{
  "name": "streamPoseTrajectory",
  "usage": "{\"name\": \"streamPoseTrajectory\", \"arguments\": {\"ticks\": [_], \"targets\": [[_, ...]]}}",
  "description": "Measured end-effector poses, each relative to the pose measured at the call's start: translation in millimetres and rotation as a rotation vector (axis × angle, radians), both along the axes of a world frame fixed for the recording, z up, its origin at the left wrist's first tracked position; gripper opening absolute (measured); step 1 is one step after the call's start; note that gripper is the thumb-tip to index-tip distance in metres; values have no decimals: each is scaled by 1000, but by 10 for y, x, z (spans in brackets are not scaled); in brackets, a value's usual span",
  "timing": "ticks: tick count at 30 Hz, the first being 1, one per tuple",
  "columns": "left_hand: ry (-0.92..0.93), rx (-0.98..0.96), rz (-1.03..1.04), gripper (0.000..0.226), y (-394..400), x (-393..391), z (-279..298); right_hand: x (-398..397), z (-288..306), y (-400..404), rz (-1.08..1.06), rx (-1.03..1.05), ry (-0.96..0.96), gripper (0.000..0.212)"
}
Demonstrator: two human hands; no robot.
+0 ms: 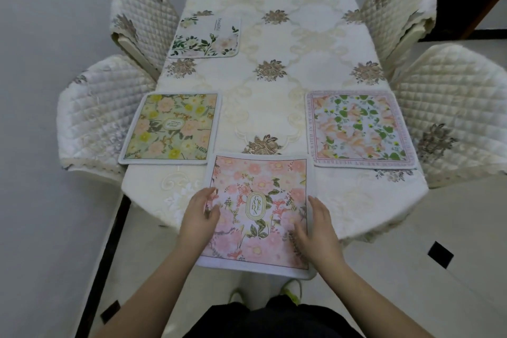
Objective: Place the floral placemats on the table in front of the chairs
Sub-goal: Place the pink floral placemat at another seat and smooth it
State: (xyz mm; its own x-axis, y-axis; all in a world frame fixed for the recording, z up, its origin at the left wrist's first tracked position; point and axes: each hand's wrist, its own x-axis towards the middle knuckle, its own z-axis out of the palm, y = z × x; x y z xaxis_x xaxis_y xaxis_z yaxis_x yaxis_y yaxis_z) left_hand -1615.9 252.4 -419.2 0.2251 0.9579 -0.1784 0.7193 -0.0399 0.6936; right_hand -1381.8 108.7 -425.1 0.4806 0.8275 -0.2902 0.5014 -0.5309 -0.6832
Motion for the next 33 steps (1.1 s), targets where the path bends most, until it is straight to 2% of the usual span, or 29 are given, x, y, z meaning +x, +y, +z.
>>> {"name": "streamPoseTrajectory", "arguments": {"ticks": [2,4,7,9,12,17,26,33], "targets": [[-76,-44,64,48,34,-51,-12,28,24,31,-103,41,91,70],[-225,-168,164,55,86,-101,-11,52,46,78,-180,35,138,71],[-345,-369,257,58,197,-184,10,52,102,156,-260,-33,183,55],[-384,-460,257,48,259,-254,6,26,115,181,-288,-28,195,44],[-480,-552,231,31,318,-294,78,-34,174,235,-344,-4,250,44],[-510,-574,173,22,332,-316,116,-183,309,283,-368,20,255,45],[-379,-350,14,30,429,-439,382,-297,670,204,-436,175,276,42],[-479,-366,-64,32,487,-385,556,-251,864,-150,-580,312,394,36]]}}
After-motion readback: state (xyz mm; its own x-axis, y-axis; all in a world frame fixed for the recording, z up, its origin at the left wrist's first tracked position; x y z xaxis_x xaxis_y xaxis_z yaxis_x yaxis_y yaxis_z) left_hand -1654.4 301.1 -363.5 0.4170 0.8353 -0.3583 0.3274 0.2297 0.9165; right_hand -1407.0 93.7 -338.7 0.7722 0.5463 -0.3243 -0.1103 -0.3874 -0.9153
